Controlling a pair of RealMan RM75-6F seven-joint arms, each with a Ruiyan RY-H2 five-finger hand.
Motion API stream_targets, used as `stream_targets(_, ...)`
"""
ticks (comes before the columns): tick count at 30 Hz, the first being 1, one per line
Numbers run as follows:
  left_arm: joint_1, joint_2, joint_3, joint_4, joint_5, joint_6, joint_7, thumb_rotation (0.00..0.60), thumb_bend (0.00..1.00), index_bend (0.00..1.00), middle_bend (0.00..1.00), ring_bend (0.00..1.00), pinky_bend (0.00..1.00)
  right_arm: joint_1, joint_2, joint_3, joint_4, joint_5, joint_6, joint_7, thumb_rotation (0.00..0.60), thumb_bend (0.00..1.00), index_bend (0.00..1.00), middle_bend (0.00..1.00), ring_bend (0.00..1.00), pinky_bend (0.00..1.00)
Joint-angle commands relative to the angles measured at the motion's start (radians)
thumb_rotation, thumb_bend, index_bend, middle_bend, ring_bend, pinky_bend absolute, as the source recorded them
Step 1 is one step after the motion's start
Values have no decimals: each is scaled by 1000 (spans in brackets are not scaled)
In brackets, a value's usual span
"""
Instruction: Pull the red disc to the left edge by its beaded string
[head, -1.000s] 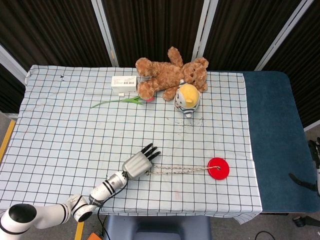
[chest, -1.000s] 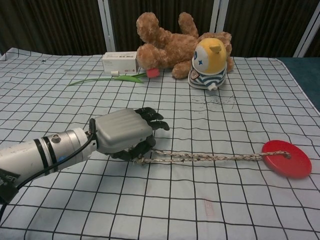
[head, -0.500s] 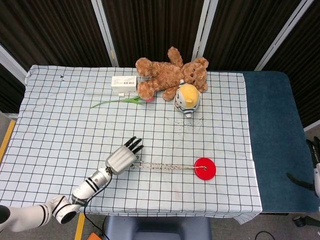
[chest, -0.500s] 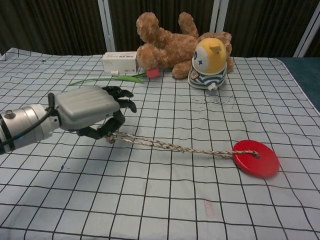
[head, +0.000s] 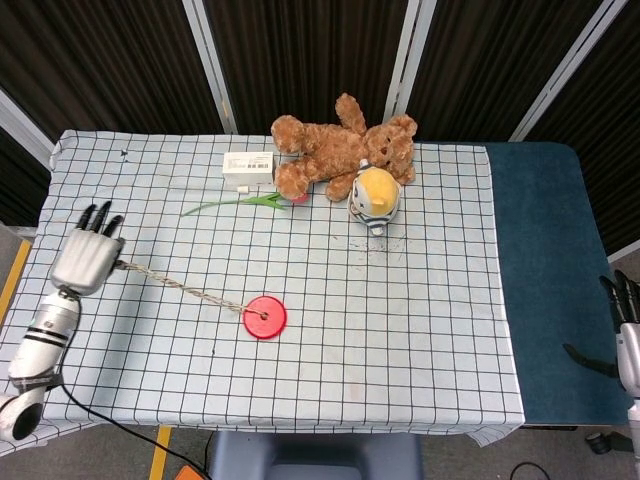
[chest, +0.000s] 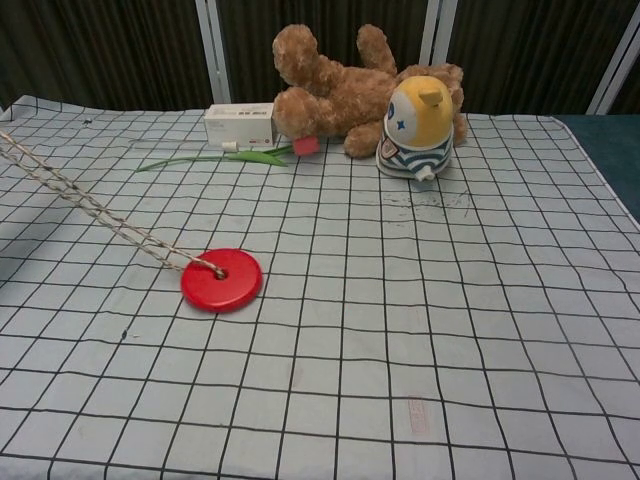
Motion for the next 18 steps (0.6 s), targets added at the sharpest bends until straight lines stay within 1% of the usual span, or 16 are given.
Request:
stream_targets(1, 52, 59, -12, 13, -48, 28, -36, 600, 806, 918, 216, 0, 138, 0, -1, -2, 0, -2, 0, -1, 600, 29, 0, 0, 0, 0)
stream_targets(3, 71, 79, -22, 23, -71, 50, -27, 600, 807, 921, 222, 0, 139, -1, 0, -4, -2, -5, 3, -3, 600, 29, 0, 0, 0, 0)
stream_targets(6, 96, 100, -47, 36, -130, 89, 22, 600, 808, 930, 241, 0, 142, -4, 4, -4, -1, -4, 10, -3, 600, 29, 0, 0, 0, 0)
stream_targets(10, 115, 131, -61, 15, -169, 97, 37, 600, 809, 932, 249, 0, 144, -6, 6, -3, 2, -2, 11, 2, 600, 29, 0, 0, 0, 0)
stream_targets(14, 119, 129, -56, -6, -144, 109, 38, 600, 809, 931, 250, 0, 144, -2, -1, -6, 5, -7, 5, 5, 600, 29, 0, 0, 0, 0)
stream_targets(18, 105, 97, -58, -59, -73, 135, -11, 600, 809, 929, 259, 0, 147, 2, -6, -11, 6, -17, 5, 2, 600, 29, 0, 0, 0, 0)
